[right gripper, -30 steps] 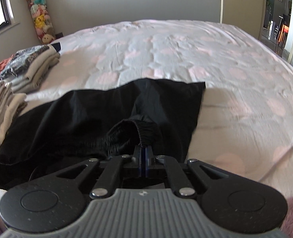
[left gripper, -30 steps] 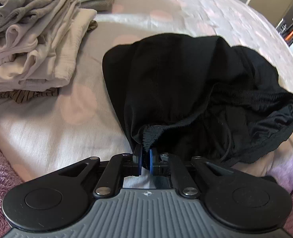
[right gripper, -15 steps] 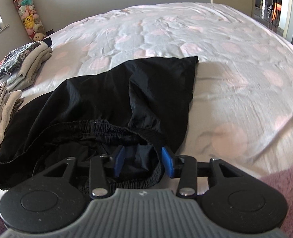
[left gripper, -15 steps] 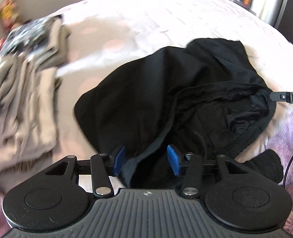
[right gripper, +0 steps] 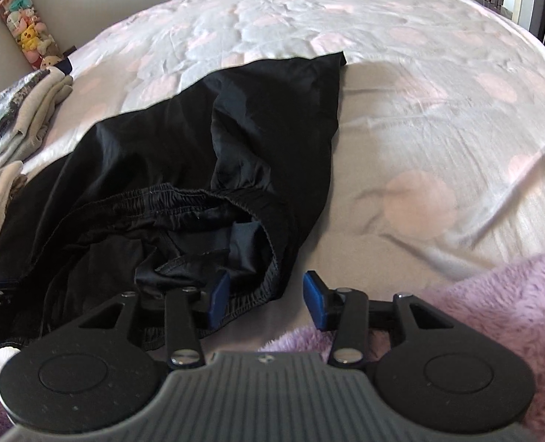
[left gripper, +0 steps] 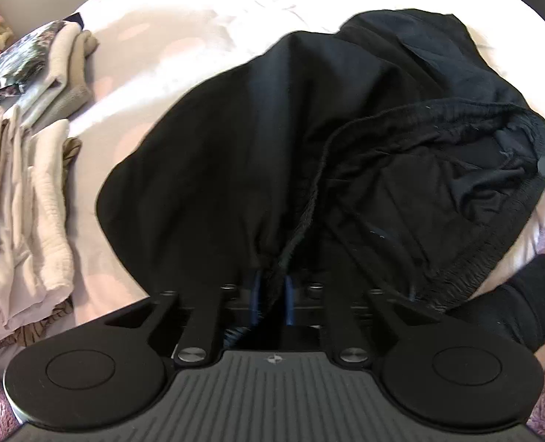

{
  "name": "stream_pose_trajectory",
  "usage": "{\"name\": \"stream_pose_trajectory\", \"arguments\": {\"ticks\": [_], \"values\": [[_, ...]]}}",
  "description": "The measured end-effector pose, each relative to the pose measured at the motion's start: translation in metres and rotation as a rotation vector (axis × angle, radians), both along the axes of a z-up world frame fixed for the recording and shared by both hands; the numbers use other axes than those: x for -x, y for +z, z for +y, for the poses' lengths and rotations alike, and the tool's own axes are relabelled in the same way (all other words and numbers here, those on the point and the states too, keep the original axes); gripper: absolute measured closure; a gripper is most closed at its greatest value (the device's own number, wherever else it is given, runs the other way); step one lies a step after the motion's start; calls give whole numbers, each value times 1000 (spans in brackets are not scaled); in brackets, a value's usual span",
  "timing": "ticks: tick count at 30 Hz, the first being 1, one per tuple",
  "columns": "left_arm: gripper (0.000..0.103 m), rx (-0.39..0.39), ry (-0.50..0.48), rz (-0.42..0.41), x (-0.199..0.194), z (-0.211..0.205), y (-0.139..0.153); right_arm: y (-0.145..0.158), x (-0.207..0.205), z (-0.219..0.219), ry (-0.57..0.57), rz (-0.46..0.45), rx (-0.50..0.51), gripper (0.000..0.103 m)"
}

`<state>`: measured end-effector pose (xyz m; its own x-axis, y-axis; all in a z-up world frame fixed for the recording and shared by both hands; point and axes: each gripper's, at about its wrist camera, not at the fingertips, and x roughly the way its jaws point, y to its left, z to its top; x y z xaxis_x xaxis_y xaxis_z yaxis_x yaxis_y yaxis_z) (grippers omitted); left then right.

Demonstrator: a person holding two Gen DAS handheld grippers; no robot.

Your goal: Fold clothes

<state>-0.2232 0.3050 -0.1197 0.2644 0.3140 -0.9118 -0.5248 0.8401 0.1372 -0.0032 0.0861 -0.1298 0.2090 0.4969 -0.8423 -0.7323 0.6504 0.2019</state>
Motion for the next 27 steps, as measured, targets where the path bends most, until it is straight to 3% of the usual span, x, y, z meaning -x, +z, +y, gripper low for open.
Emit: {"name": "stream_pose_trajectory", "arguments": {"ticks": [3, 4, 5, 6, 8, 12, 18, 21, 27], "values": [[98, -27, 37, -51, 13, 7, 12, -7, 0, 7, 39, 2, 26, 61], [99, -40, 59, -71, 19, 10, 18, -8, 0, 7, 43, 2, 27, 66], [99, -52, 81, -92, 25, 13, 25, -9, -1, 7, 39, 6, 25, 81], [99, -62, 104, -111, 31, 16, 31, -9, -2, 6, 33, 12, 24, 89], [99, -80, 165, -152, 47, 24, 42, -8, -3, 4, 24, 11, 10, 96], [100, -90, 289, -229, 79, 39, 59, 1, 2, 1, 29, -22, -24, 97], [100, -50, 378, -277, 121, 39, 62, 28, 5, -5, 16, -123, -103, 98], [100, -19, 397, -235, 127, 35, 53, 38, 10, -4, 58, -157, -93, 98], [100, 39, 391, -155, 128, 32, 18, 27, 20, -1, 120, -137, -13, 97]]}}
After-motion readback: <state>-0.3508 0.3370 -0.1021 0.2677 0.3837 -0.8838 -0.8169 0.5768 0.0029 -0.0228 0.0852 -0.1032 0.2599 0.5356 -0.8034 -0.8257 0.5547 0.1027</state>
